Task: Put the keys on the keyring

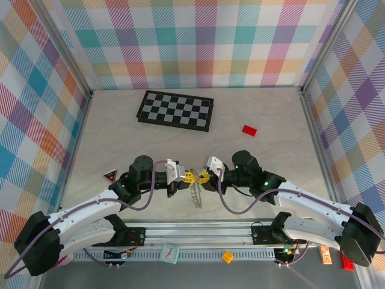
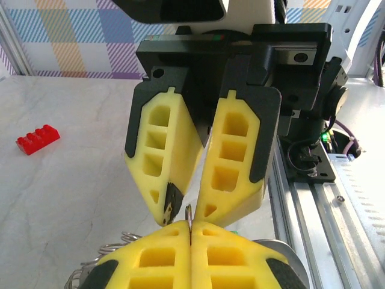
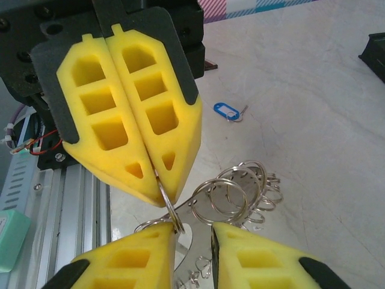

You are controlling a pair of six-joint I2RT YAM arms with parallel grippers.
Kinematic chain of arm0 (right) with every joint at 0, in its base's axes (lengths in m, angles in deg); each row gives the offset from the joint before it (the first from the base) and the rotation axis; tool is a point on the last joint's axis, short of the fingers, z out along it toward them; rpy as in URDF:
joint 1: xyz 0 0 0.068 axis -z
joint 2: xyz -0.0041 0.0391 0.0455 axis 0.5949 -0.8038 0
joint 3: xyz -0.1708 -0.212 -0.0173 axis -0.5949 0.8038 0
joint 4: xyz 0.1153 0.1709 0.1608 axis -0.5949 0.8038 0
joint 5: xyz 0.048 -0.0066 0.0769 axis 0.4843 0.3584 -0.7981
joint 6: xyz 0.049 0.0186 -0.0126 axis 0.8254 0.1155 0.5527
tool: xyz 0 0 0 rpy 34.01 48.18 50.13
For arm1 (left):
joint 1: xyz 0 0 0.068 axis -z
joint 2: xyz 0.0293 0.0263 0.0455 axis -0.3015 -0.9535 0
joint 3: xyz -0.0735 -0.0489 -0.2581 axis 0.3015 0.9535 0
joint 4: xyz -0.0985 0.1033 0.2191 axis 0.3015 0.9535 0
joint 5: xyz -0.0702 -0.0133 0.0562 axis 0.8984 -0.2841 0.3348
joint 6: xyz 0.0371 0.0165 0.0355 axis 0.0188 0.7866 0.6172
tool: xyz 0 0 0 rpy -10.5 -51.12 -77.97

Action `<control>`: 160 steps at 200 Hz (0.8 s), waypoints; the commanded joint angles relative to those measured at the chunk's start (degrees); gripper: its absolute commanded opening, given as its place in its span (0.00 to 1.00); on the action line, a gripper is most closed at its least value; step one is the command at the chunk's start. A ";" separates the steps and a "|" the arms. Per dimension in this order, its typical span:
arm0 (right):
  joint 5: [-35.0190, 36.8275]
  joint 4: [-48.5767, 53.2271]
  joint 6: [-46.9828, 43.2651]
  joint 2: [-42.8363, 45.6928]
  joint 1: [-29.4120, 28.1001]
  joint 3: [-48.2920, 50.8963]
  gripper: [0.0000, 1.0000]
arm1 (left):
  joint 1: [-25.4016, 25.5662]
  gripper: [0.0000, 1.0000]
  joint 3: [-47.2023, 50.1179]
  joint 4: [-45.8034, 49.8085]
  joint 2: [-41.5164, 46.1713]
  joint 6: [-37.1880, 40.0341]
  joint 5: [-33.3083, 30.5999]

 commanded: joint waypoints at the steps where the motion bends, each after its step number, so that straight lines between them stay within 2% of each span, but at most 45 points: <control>1: -2.62 -3.59 1.10 -0.55 0.34 -0.51 0.20 | 0.35 0.00 0.41 -3.96 0.80 -0.26 2.29; 42: -2.86 -3.96 0.54 -0.61 0.33 -0.67 0.15 | 0.32 0.00 0.59 -4.55 0.62 -0.57 2.31; 70: -4.18 -2.11 -0.67 -1.07 0.27 -1.66 0.00 | 0.32 0.00 0.66 -5.01 0.45 -0.83 2.16; 92: -4.73 0.48 -2.02 -1.01 0.34 -2.83 0.00 | 0.33 0.00 0.39 -3.80 0.55 -0.88 0.18; 105: -4.70 3.09 -3.53 -0.69 0.34 -3.86 0.00 | 0.35 0.18 0.04 -1.63 0.88 -0.56 -1.52; 111: -4.48 4.96 -4.48 -0.65 0.34 -4.48 0.00 | 0.33 0.21 -0.37 -0.05 1.10 -0.14 -2.14; 127: -3.92 10.32 -7.56 -1.08 0.27 -6.89 0.00 | 0.35 0.26 -1.81 5.14 1.58 1.92 -3.14; 160: -2.64 22.10 -13.37 -3.59 0.08 -13.06 0.00 | 0.28 0.26 -5.36 14.76 1.55 5.76 -4.73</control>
